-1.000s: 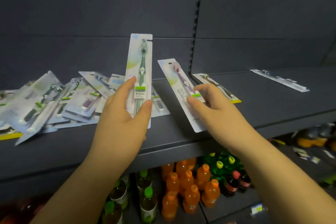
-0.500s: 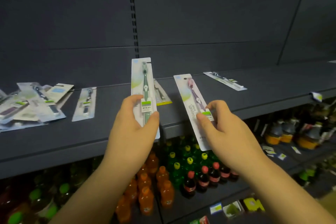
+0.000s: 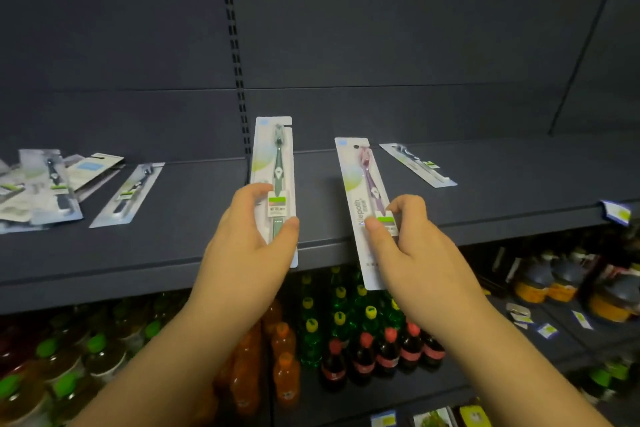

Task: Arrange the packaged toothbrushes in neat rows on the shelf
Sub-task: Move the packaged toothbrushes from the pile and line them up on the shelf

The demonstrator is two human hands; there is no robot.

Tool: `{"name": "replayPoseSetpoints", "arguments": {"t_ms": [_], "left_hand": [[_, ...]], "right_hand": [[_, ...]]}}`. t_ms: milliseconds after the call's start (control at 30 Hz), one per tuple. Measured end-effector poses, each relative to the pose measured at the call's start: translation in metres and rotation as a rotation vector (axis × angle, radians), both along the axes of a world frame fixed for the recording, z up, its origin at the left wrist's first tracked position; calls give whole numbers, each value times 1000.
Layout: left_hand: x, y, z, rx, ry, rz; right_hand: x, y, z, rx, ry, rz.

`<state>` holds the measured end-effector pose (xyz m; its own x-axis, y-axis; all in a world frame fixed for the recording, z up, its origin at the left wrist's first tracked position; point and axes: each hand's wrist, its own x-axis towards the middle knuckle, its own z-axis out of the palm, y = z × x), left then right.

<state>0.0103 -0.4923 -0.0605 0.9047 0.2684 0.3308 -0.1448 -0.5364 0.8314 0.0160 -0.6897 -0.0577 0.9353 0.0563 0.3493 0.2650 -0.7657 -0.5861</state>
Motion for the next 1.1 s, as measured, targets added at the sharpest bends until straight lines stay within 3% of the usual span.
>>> {"name": "replayPoseSetpoints", "arguments": {"t_ms": [233,433,733,1100], "left_hand": [[42,47,-2,-120,-22,165],[69,51,-9,-172,-31,116],[92,14,1,-46,0,-14],[128,-81,2,-13,20,-57]], "right_hand": [[55,22,5,-154,21,50],[96,37,11,-157,5,56],[113,10,12,-144,20,2],[143,-95,12,-90,13,-60]]}}
